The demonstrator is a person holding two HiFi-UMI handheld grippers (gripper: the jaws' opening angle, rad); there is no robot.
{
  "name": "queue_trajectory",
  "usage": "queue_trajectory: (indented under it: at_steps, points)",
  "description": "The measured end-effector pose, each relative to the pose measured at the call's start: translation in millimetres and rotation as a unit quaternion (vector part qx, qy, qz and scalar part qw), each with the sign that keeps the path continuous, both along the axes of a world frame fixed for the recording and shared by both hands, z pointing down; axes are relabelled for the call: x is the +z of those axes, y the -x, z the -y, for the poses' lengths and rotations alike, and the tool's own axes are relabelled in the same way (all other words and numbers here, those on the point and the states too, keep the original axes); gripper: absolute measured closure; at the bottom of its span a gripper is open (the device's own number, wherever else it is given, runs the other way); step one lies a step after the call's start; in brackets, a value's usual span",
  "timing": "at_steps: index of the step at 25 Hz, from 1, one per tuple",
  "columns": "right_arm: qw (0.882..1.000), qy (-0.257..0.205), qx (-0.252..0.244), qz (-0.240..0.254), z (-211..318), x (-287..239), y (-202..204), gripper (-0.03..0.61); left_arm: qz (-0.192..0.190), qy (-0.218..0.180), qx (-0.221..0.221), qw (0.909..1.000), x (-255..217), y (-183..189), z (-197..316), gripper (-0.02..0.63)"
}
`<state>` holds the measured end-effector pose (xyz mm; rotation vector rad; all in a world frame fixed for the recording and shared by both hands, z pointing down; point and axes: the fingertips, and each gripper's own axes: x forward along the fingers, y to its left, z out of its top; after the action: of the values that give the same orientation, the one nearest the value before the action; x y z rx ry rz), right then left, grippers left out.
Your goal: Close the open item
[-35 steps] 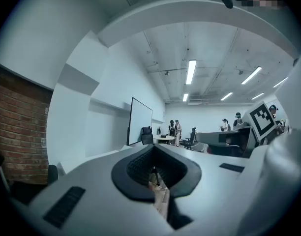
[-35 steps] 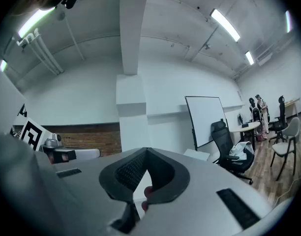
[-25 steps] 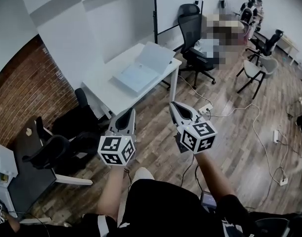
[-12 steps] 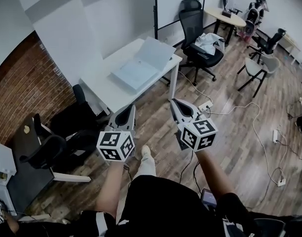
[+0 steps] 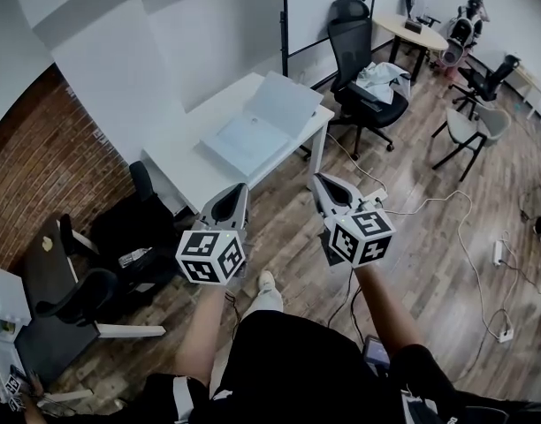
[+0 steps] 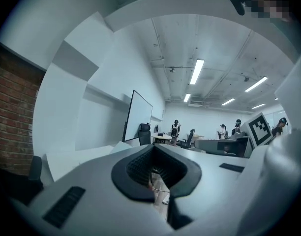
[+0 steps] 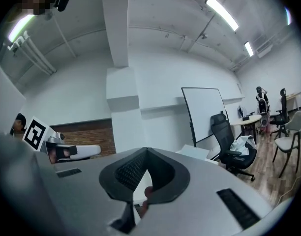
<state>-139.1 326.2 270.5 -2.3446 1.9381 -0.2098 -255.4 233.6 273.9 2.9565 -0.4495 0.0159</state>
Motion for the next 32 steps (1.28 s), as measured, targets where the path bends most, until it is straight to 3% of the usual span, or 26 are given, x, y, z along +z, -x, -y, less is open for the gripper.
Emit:
queue_trajectory:
  at_steps: [16, 32]
  points:
    - [1.000, 0.018, 0.002, 0.020, 154, -6, -91, 0.543, 0.018, 0.023, 0.009, 0.9995, -7, -95, 154, 0.603]
    - [0.998, 0.049, 0.012, 0.024, 289, 8, -128, 0.541, 0.021, 0.053, 0.019, 0.9982, 8, -132, 287, 0.603]
